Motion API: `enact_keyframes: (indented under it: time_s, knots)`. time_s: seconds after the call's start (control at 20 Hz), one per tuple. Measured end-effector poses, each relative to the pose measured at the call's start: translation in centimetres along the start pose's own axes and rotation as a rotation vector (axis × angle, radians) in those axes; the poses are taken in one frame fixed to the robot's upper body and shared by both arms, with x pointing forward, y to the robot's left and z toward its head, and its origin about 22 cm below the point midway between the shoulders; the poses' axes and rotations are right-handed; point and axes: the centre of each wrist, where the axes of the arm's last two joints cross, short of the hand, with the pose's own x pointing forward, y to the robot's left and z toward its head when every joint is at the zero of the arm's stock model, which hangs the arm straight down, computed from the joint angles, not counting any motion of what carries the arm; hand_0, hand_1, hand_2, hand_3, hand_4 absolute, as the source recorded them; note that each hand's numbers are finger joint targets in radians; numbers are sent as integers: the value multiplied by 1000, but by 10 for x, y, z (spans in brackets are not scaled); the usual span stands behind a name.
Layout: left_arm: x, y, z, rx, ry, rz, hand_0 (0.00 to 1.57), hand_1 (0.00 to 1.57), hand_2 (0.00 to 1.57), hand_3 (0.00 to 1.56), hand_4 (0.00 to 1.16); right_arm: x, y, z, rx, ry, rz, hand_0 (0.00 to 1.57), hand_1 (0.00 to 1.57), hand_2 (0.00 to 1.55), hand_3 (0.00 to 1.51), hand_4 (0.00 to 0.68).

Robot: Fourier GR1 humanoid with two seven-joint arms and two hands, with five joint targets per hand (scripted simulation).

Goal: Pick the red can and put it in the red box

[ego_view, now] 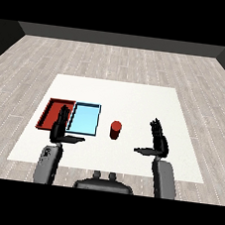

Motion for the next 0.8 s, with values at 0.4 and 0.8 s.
enact_keyframes:
  time_s: [0.4, 0.8]
  knots:
    - [0, 3, -5, 12, 0, 12, 0, 0, 0, 0, 0, -16, 18, -25, 2, 49, -60, 0, 0, 0, 0, 0]
    - [-6, 1, -5, 14, 10, 22, 0, 0, 0, 0, 0, -42, 39, -37, 15, 74, -122, 0, 0, 0, 0, 0]
